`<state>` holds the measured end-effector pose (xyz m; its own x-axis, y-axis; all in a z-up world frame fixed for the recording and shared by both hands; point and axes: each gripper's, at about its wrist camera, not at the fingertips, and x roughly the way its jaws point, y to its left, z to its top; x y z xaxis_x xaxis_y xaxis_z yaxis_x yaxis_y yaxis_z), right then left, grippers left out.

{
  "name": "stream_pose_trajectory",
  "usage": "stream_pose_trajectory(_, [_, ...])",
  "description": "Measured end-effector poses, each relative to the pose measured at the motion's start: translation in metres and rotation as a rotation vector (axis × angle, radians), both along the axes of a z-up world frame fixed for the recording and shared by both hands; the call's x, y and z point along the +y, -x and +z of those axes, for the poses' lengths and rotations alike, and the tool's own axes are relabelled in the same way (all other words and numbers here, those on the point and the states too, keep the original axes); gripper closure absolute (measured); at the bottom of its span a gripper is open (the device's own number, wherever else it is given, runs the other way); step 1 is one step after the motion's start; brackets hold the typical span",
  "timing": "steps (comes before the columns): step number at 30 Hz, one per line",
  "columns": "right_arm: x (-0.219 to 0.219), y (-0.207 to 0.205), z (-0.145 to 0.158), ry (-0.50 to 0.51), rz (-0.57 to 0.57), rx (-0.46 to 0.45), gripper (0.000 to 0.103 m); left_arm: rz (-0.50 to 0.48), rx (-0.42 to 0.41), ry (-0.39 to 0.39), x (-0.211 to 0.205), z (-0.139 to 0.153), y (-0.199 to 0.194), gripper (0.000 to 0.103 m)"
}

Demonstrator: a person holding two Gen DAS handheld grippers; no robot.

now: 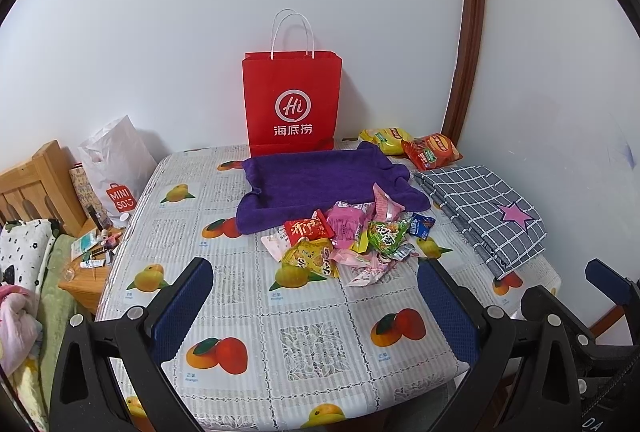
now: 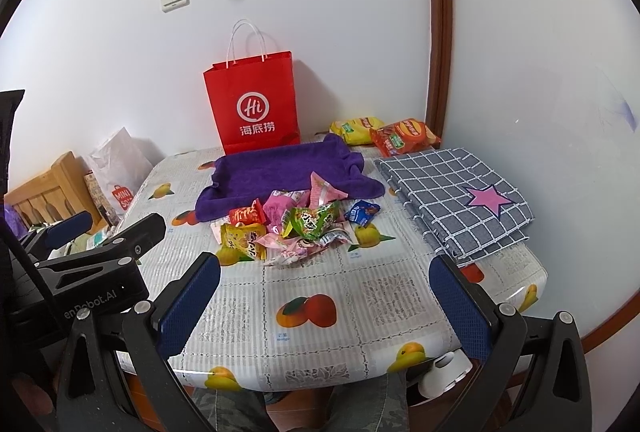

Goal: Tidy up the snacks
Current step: 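Reach the left tool to the yellow snack packet while the right tool approaches the pile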

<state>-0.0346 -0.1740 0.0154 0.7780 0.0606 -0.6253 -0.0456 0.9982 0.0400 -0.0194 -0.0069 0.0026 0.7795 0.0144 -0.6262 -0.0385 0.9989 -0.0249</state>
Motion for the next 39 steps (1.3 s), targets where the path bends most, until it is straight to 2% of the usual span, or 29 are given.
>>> stream_pose_trajectory(10, [0.0, -0.016, -0.02, -0.007, -0.005, 0.038, 0.0, -0.013, 0.041, 0.021, -0.001, -0.025, -0.017, 0.0])
stream_pose_trajectory(18, [0.0, -0.052, -0.059, -0.02, -0.023, 0.148, 0.0, -0.017, 0.113, 0.046, 0.01, -0.065, -0.045, 0.0])
stream_pose_trajectory(27, [0.005, -0.095, -0.106, 0.013, -0.038, 0.268, 0.0, -0.008, 0.198, 0.07, 0.027, -0.107, -0.082, 0.001])
stream_pose_trajectory(39, [-0.003, -0.139, -0.136, -0.024, -0.074, 0.308, 0.0, -0.009, 0.277, 0.11, 0.04, -0.143, -0.125, 0.001])
